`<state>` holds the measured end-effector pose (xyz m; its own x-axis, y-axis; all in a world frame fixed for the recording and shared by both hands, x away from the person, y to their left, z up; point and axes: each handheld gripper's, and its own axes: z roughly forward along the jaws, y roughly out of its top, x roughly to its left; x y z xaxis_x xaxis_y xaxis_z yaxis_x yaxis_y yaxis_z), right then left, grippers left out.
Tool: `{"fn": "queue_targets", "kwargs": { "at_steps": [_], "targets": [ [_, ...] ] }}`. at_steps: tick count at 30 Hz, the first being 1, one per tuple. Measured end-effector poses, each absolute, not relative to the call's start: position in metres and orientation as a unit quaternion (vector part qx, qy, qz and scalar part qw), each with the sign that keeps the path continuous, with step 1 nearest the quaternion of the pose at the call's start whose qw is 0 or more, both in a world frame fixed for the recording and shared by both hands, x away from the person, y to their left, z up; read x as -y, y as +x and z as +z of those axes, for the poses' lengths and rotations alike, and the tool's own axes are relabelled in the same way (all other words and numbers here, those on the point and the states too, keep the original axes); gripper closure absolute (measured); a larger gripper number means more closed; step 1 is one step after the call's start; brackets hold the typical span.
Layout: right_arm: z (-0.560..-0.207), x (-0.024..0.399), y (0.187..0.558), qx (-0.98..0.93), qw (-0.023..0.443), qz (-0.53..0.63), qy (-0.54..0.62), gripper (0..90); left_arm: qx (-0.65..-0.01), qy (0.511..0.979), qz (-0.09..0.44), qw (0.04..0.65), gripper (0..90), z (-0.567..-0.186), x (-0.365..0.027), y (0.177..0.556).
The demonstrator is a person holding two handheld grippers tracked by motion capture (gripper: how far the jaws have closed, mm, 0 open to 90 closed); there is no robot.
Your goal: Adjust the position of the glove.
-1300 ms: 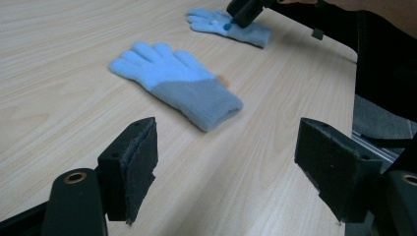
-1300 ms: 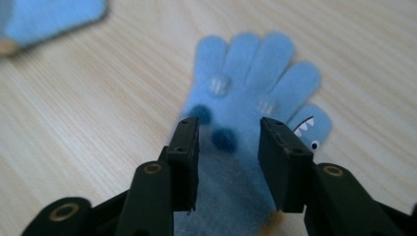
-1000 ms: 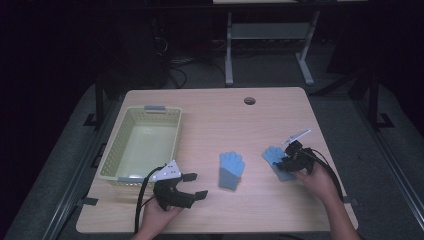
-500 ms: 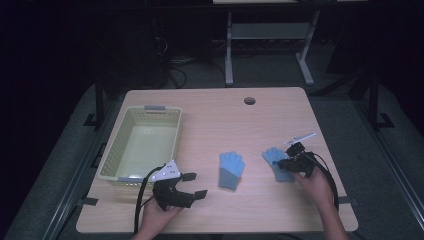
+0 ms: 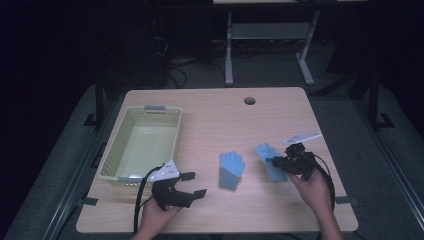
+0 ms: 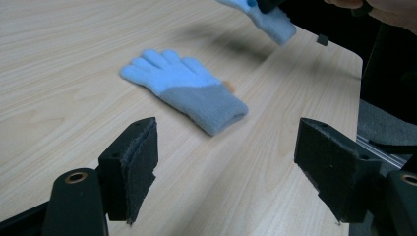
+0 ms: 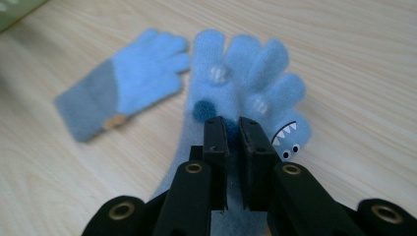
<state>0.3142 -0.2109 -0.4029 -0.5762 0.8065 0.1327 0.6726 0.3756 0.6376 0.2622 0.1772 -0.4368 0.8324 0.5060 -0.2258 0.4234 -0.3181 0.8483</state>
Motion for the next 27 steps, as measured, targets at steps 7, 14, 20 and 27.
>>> {"fn": "queue_targets", "kwargs": {
  "at_steps": [7,14,20,27],
  "targets": [
    [-0.399,0.173,0.313,-0.835,0.083,0.341,0.423,82.5,-0.288,0.809,0.040,0.511,24.1,-0.436,-0.178,0.262],
    [-0.402,0.135,0.316,-0.843,0.054,0.351,0.404,82.0,-0.287,0.809,0.042,0.511,24.1,-0.436,-0.179,0.261],
    [-0.409,0.109,0.323,-0.852,0.045,0.335,0.398,81.9,-0.289,0.808,0.042,0.512,24.1,-0.436,-0.180,0.262],
    [-0.418,0.092,0.333,-0.843,0.034,0.335,0.420,81.6,-0.287,0.810,0.041,0.510,24.1,-0.436,-0.179,0.262]
  ]
}}
